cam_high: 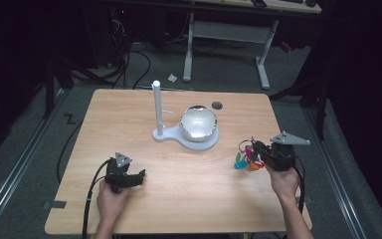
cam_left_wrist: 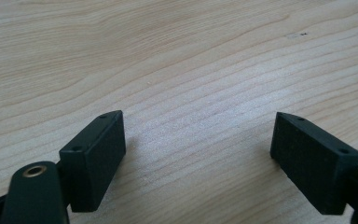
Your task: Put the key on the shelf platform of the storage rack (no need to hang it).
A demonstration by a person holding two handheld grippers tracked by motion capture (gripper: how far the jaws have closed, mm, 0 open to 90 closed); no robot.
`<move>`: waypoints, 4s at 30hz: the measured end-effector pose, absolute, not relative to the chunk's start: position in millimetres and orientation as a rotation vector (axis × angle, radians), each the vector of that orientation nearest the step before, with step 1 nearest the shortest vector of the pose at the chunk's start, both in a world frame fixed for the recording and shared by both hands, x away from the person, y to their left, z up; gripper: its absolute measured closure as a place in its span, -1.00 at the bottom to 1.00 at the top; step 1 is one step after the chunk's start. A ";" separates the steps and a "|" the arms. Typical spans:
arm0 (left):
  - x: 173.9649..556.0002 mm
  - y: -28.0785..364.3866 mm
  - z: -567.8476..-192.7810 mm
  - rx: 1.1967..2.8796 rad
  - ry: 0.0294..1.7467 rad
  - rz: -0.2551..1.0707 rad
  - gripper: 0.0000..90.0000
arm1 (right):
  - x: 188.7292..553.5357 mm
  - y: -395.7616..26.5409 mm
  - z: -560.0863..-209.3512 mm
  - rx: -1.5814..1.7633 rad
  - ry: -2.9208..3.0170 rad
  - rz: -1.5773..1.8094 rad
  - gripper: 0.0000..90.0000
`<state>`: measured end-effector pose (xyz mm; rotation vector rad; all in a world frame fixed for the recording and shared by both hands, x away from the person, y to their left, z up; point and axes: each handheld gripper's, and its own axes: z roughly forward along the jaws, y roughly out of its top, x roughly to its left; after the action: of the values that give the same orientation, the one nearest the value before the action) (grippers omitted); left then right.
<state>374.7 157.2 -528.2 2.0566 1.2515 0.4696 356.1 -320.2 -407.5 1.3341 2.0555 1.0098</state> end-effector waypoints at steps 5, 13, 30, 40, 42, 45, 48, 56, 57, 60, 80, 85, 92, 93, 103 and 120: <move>374.7 157.2 -528.2 2.056 1.252 0.470 -0.59 | 356.7 -318.2 -397.1 1.308 2.059 1.046 0.88; 374.7 157.2 -528.2 2.056 1.252 0.469 -0.59 | 360.1 -313.1 -374.8 1.243 2.059 1.093 0.88; 374.7 157.3 -528.2 2.056 1.252 0.468 -0.59 | 386.0 -289.0 -331.6 1.129 2.124 1.185 0.88; 374.7 157.4 -528.2 2.056 1.251 0.468 -0.59 | 408.0 -267.9 -309.9 1.062 2.168 1.221 0.94; 374.7 157.4 -528.2 2.056 1.251 0.467 -0.59 | 410.0 -266.0 -308.5 1.054 2.169 1.212 0.98; 374.7 157.4 -528.1 2.056 1.251 0.468 -0.59 | 415.4 -261.5 -304.6 1.043 2.174 1.210 0.98; 374.7 157.4 -528.2 2.056 1.251 0.468 -0.59 | 421.2 -254.5 -300.9 1.021 2.180 1.203 0.99; 374.7 157.4 -528.1 2.057 1.251 0.469 -0.59 | 434.5 -242.2 -292.7 1.000 2.189 1.212 0.99; 374.7 157.4 -528.1 2.057 1.251 0.468 -0.59 | 436.5 -240.7 -291.4 0.999 2.194 1.211 0.99; 374.8 157.4 -528.1 2.056 1.251 0.468 -0.59 | 444.3 -234.0 -287.6 0.991 2.198 1.210 0.99; 374.7 157.4 -528.1 2.057 1.251 0.468 -0.59 | 479.1 -210.0 -304.6 1.030 2.250 1.189 0.98; 374.7 157.4 -528.2 2.057 1.251 0.468 -0.59 | 484.4 -205.7 -312.2 1.038 2.266 1.166 0.98; 374.8 157.5 -528.1 2.058 1.250 0.468 -0.59 | 492.2 -199.1 -326.9 1.058 2.300 1.154 0.98; 374.8 157.5 -528.1 2.058 1.250 0.468 -0.59 | 493.6 -198.2 -329.9 1.062 2.307 1.151 0.98; 374.7 157.4 -528.1 2.057 1.251 0.469 -0.59 | 501.2 -194.0 -353.8 1.103 2.347 1.120 0.98; 374.7 157.5 -528.1 2.057 1.251 0.467 -0.59 | 507.2 -190.6 -386.5 1.140 2.396 1.035 0.97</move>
<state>374.7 157.5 -528.1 2.0568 1.2508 0.4669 507.2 -190.6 -386.5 1.1396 2.3956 1.0349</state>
